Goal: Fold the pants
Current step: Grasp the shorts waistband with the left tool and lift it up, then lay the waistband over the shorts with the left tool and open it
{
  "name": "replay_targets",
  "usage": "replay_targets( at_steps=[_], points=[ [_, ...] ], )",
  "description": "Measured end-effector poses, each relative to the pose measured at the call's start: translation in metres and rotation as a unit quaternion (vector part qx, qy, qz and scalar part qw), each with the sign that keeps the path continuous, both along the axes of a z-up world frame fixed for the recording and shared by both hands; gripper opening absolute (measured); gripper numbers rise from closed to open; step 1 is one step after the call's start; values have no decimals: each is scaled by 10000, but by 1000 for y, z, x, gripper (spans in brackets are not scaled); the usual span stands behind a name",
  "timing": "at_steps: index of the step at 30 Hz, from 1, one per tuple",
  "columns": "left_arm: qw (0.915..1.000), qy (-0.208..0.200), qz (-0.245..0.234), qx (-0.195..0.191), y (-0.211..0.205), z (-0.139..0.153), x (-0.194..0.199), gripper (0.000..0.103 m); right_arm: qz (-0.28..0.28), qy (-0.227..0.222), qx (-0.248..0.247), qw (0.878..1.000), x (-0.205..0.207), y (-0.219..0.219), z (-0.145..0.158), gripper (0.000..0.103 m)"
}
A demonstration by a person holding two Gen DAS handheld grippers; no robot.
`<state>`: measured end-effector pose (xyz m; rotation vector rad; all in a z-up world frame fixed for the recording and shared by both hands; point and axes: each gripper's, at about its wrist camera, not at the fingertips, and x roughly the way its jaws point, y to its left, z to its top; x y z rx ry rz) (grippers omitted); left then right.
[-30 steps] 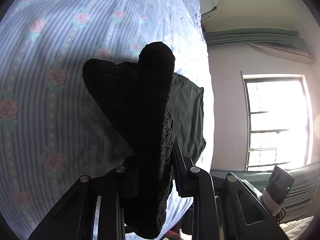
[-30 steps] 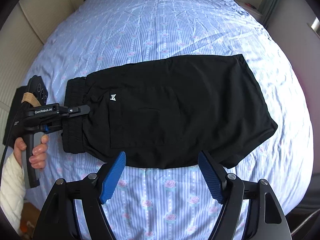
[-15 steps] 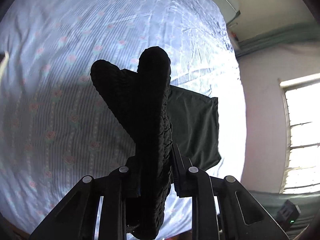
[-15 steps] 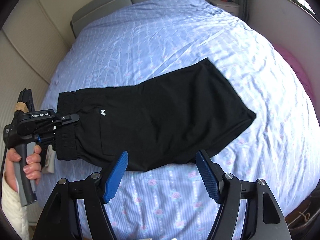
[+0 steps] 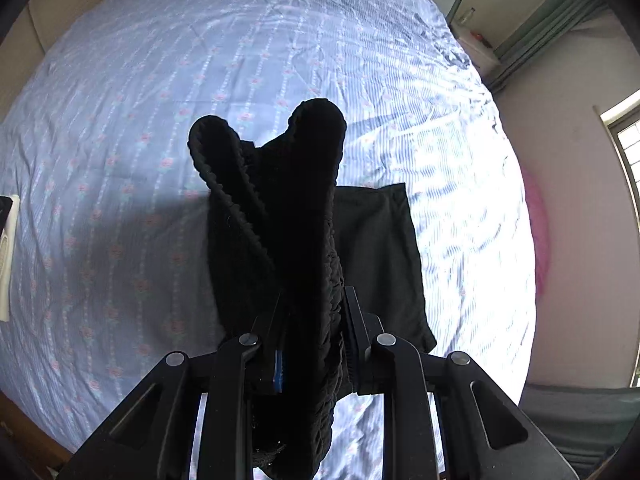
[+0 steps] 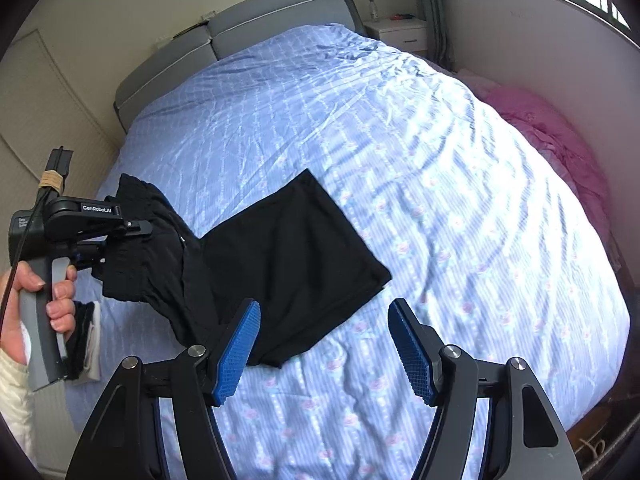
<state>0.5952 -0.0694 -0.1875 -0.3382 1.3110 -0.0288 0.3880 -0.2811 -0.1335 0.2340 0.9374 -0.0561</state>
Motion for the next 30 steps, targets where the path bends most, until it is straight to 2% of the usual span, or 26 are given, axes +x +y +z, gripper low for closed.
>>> replay_targets(
  at_steps=[5,10,15,18,21,25,28,30],
  points=[
    [9991,381,-21,194,-51,-36,26,23,-148,56,-36,9999,16,-51,-6,68],
    [9955,712,-159,599,-102,-78,44,23,-339,220,61,9992,33,-99,-27,68],
    [9902,942,-235,1002,-138,-106,57,23,-556,400,164,9975,45,-135,-48,66],
    [9896,1015,-262,982,-151,-118,66,26,-648,490,177,9965,52,-150,-58,66],
    [9911,1015,-338,788,-159,-120,70,29,-702,550,262,9957,57,-161,-65,66],
    [9935,970,-559,227,-163,-109,74,52,-708,576,322,9953,61,-168,-70,66],
    [9953,670,-670,209,-157,-85,69,60,-564,554,553,9953,63,-168,-72,66],
    [9955,563,-746,182,-146,-72,61,61,-407,495,618,9960,65,-162,-72,66]
  ],
)
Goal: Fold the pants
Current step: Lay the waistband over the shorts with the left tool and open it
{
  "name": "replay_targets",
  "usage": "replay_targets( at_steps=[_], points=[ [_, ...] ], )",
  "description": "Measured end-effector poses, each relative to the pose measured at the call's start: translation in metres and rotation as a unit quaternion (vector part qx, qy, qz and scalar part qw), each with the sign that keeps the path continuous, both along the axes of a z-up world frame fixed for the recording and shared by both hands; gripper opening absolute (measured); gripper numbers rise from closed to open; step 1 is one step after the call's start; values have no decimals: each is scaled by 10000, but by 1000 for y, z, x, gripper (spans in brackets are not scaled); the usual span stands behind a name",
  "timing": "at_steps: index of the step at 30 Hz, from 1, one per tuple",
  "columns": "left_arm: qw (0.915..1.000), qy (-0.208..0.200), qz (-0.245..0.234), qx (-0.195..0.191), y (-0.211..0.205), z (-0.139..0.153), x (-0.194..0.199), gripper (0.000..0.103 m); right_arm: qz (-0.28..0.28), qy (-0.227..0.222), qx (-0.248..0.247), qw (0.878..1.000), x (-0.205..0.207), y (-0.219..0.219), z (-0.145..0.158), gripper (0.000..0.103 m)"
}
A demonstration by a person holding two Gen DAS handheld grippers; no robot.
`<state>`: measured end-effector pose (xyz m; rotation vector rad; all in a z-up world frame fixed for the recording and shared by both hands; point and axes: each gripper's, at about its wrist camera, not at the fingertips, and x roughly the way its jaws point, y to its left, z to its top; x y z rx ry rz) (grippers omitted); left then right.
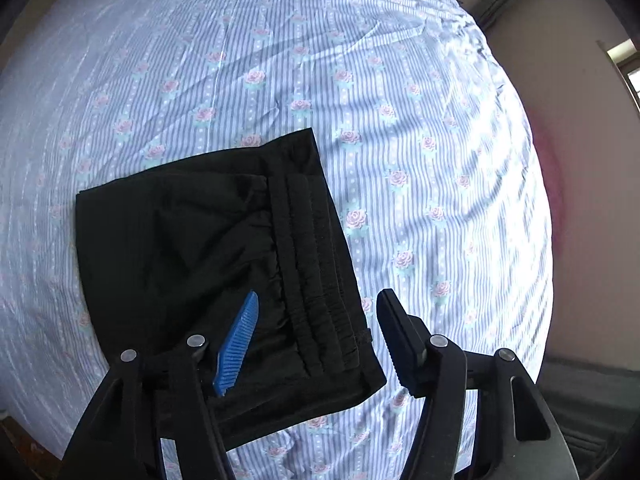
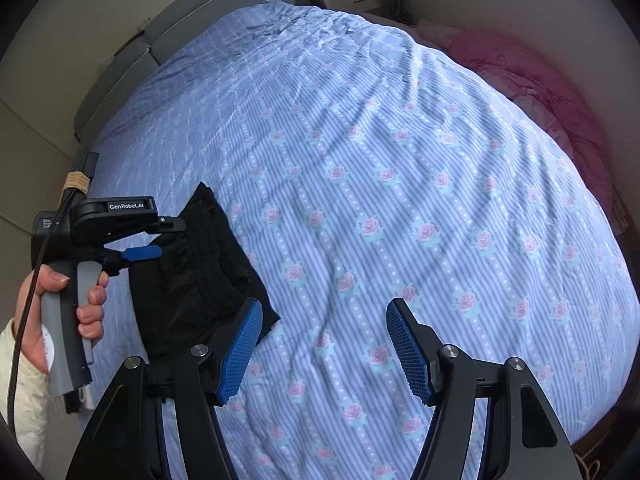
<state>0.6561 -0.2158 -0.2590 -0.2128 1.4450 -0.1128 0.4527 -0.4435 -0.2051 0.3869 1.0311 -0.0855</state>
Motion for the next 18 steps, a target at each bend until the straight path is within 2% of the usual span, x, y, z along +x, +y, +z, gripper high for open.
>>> replay_targets(
  at_steps=[4,7,13,18],
  points=[
    [9998,-196,-6,93,39,22,-34,66,462,-65,88,9989,7,20,-3,66],
    [9983,-316,-81,474,73,27,-67,67,881,-170,63,9959,15,42,-6,66],
    [9932,-306,19,1123,120,8,-110,67,1889,-132,-4,9819,54,93,-29,66],
    [9929,-79,286,1150,135,-15,-134,70,2311,179,-84,9727,89,119,-59,66]
  ],
)
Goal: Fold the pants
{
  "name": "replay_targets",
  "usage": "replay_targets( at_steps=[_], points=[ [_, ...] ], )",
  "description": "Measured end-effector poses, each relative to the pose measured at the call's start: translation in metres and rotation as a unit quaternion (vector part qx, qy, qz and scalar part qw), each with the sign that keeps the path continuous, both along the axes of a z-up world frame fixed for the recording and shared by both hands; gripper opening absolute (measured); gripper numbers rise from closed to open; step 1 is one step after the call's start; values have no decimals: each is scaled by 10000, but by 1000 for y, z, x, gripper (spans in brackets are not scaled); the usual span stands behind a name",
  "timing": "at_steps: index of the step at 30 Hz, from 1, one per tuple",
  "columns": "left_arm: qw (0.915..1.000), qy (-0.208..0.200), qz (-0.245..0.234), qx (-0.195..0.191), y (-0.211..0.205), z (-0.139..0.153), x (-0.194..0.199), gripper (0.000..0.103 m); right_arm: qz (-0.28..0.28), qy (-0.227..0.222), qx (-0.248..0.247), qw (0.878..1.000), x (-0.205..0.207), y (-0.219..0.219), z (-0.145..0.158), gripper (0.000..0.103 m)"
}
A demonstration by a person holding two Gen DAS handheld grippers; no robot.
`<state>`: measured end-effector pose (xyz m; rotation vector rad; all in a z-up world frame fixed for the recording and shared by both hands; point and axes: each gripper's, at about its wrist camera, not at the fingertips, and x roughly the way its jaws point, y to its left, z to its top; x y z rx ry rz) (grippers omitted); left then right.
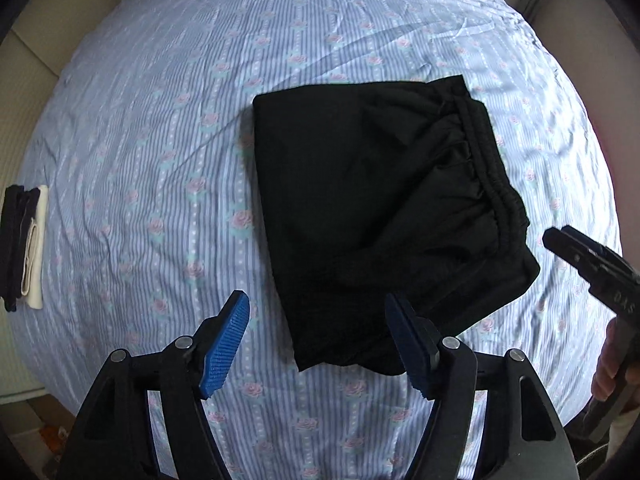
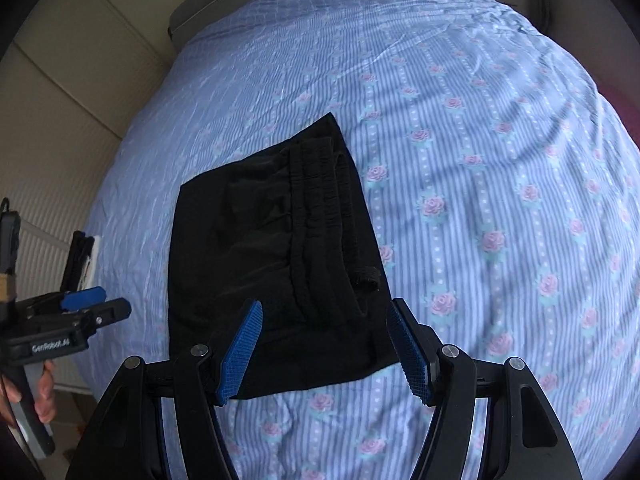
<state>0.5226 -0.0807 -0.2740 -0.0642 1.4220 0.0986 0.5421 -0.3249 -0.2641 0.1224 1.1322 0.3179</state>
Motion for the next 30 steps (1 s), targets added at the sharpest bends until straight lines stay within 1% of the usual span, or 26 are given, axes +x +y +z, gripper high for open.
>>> replay_targets(
  at_steps=[4,8,9,10,11,12,13,16,18,20,22,23,25,26,28,30],
  points=[
    [9991,319,258,-113,10,-22,-25,70,330,249,-238,9989,22,16,-25,66],
    [9975,520,434,-217,20,-31,-50,70,476,449,-653,9957,37,27,-49,66],
    [9969,572,493,-237,23,-33,-56,70,505,480,-667,9953,38,28,-53,66],
    [9963,607,561,-252,27,-35,-62,70,579,496,-647,9950,39,30,-55,46],
    [9957,627,620,-271,29,-35,-66,70,718,553,-548,9944,39,33,-56,42],
    [9950,648,695,-310,32,-36,-70,70,783,589,-572,9935,38,34,-56,39],
    [9943,658,756,-351,34,-36,-73,70,848,537,-666,9927,37,37,-54,32],
    [9932,582,908,-439,36,-32,-79,70,1015,321,-936,9899,31,45,-40,23],
    [9927,502,977,-502,36,-29,-81,70,1057,200,-1031,9888,27,43,-29,22],
    [9926,468,999,-502,36,-28,-80,70,985,214,-1144,9883,32,38,-27,22],
    [9931,455,980,-464,33,-28,-79,70,846,331,-1475,9849,39,34,-35,25],
    [9934,436,962,-454,34,-27,-79,70,739,383,-1529,9847,42,30,-38,28],
    [9942,384,918,-416,32,-23,-77,71,543,336,-1546,9859,42,24,-37,48],
    [9946,347,896,-384,32,-19,-77,72,462,298,-1547,9864,39,21,-34,52],
    [9954,242,860,-337,34,-13,-79,73,283,121,-1586,9869,27,17,-21,69],
    [9957,118,853,-355,40,-7,-82,73,161,-136,-1458,9891,7,15,0,70]
  ],
)
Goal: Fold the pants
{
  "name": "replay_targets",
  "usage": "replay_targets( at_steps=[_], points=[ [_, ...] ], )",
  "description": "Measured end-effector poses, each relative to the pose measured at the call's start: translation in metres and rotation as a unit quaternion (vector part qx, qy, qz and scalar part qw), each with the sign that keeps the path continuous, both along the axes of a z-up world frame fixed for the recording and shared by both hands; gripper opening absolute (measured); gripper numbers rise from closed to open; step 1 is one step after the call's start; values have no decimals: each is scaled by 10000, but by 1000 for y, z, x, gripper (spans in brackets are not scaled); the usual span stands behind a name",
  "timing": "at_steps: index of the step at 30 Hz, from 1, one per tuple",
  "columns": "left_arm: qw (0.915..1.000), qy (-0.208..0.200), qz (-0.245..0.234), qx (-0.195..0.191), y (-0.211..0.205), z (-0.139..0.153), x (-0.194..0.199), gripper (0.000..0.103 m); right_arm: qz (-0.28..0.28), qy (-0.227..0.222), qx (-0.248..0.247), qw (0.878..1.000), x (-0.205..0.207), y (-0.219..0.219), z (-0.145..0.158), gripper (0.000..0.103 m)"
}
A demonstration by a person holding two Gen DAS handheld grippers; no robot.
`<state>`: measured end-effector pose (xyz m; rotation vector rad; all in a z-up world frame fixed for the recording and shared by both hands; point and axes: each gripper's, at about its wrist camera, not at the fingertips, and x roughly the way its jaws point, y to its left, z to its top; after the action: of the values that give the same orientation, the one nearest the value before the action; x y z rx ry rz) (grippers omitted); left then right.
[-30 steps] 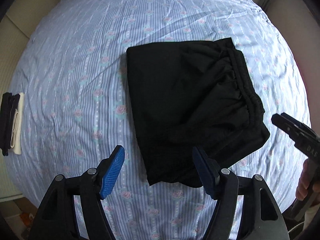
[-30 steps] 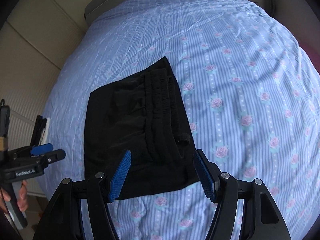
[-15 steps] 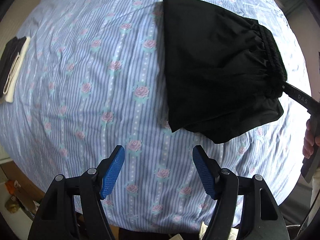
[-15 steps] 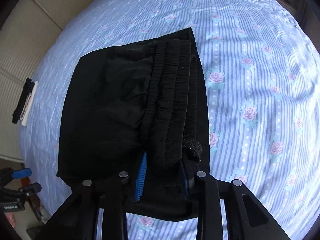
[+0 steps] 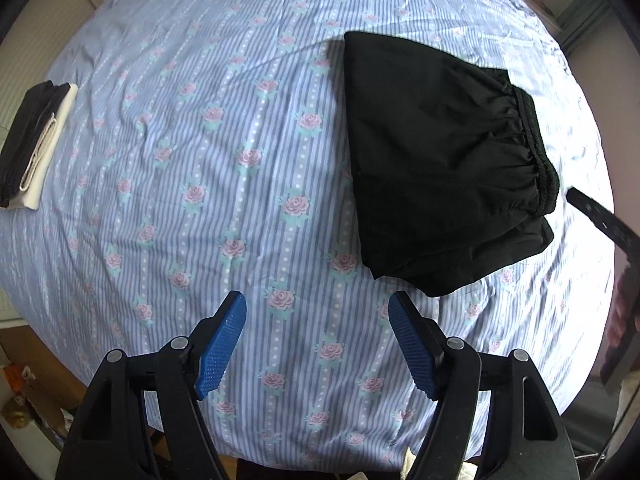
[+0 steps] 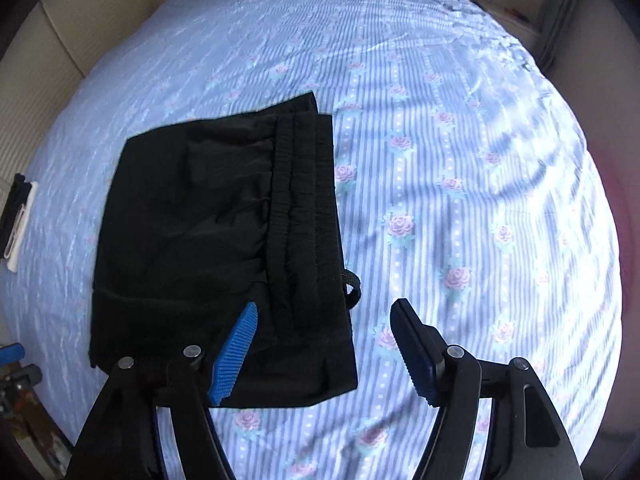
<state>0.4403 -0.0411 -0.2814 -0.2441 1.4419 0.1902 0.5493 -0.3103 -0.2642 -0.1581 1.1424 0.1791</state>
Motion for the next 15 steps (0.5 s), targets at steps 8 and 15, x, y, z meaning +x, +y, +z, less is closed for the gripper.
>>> replay_targets(
  at_steps=[8,15],
  points=[
    [9969,-757,-12,-210,39,48,-19,73,-63,-411,775,9961,-99,18,62,70],
    [9893,-1214,-755,-303,80,74,-16,73,-499,-494,1370,9881,-171,66,77,70]
  ],
)
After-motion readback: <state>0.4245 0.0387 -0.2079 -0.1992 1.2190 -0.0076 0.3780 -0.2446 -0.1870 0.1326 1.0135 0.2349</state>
